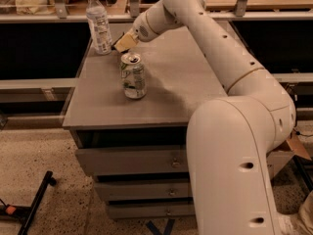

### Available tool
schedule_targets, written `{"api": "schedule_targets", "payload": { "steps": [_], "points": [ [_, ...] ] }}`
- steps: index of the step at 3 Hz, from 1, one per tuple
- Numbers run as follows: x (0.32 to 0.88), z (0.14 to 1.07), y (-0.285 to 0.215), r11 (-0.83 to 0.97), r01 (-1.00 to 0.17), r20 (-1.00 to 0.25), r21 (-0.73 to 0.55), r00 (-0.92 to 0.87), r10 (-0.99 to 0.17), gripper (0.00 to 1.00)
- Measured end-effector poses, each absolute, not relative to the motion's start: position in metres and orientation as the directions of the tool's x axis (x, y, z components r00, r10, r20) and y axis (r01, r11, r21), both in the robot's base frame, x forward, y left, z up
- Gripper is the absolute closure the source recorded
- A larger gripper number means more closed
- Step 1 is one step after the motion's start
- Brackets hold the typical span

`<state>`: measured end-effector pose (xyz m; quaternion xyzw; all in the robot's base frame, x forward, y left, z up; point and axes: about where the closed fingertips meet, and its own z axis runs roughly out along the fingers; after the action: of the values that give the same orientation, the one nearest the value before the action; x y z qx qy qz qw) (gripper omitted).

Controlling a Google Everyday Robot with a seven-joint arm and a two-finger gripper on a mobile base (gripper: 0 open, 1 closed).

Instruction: Move rxbar chocolate near blue plastic bottle

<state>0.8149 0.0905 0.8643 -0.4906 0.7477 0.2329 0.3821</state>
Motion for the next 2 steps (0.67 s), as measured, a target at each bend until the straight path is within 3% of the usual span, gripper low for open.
{"api": "schedule_targets", "payload": {
  "steps": [2],
  "points": [
    [0.8143, 0.8606, 0.1017, 0.403, -0.915, -0.806, -0.009, -0.232, -0.545, 0.59]
  ]
}}
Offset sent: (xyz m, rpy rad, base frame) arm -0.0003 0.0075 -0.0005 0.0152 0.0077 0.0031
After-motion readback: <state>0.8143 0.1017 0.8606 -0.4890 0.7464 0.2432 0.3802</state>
